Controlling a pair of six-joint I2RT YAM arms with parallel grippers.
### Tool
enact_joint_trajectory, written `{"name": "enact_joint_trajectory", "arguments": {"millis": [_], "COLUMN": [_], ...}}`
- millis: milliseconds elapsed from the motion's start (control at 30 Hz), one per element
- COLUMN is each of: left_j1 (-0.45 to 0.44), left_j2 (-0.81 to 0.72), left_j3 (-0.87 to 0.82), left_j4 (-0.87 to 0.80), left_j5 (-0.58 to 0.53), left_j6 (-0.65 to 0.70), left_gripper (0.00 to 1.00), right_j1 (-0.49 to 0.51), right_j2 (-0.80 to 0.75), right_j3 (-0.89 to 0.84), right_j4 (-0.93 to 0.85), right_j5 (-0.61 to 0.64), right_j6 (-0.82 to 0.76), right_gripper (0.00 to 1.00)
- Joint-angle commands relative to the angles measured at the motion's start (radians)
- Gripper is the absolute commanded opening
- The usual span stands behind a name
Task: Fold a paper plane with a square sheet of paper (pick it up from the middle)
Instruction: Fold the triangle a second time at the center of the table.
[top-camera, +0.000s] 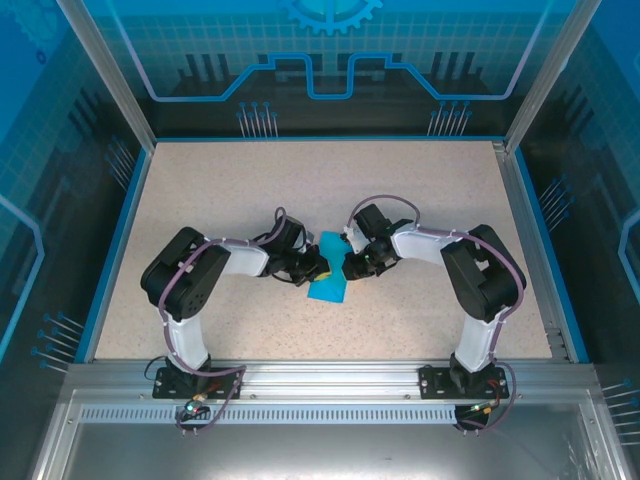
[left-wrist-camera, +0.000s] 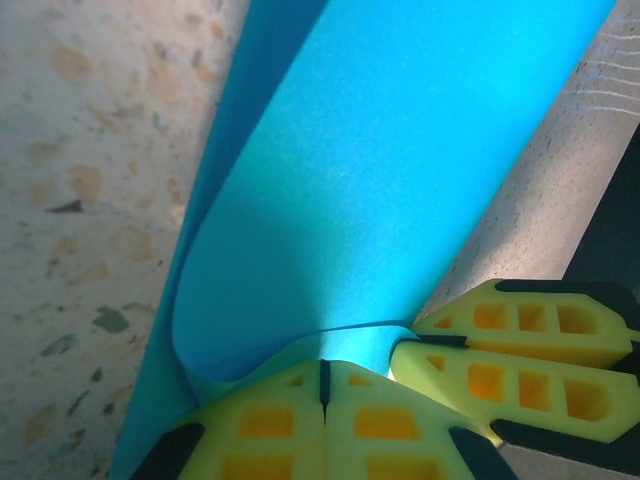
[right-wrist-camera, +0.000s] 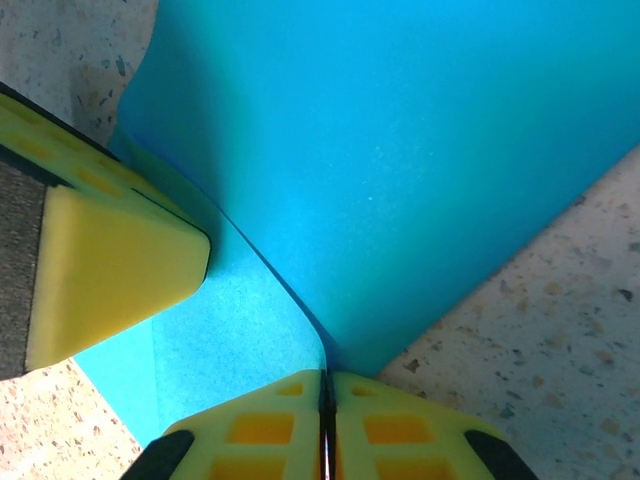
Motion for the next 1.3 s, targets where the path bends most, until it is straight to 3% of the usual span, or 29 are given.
{"name": "enact_joint_trajectory", "arguments": {"millis": [0, 167, 233, 433, 600, 767, 1267], "left_j1": [0.001, 0.001, 0.001, 0.002, 0.0, 0.001, 0.0], "left_j2": [0.031, 0.031, 0.029, 0.027, 0.019, 0.022, 0.028], "left_j3": [-0.032, -0.034, -0.032, -0.028, -0.024, -0.019, -0.015], "left_j4": [-0.026, -0.03, -0.043, -0.046, -0.052, -0.052, -0.052], "left_j5": [-0.038, -0.042, -0.049, -0.048, -0.047, -0.045, -0.035], "left_j6": [0.03, 0.035, 0.043, 0.049, 0.05, 0.05, 0.052], "left_gripper": [0.0, 0.0, 0.0, 0.0, 0.0, 0.0, 0.0], "right_j1": [0.001, 0.0, -0.001, 0.006, 0.082, 0.165, 0.179], "right_j2": [0.027, -0.034, -0.08, -0.206, -0.24, -0.212, -0.067], "right_j3": [0.02, 0.035, 0.027, -0.026, -0.078, -0.098, -0.053], "right_j4": [-0.016, -0.041, -0.053, -0.063, 0.016, 0.071, 0.106], "right_j5": [-0.001, 0.005, 0.03, 0.022, -0.127, -0.12, -0.083], "right_j6": [0.015, 0.04, 0.06, 0.142, 0.222, 0.314, 0.374], "right_gripper": [0.13, 0.2, 0.29, 0.35, 0.2, 0.11, 0.1]}}
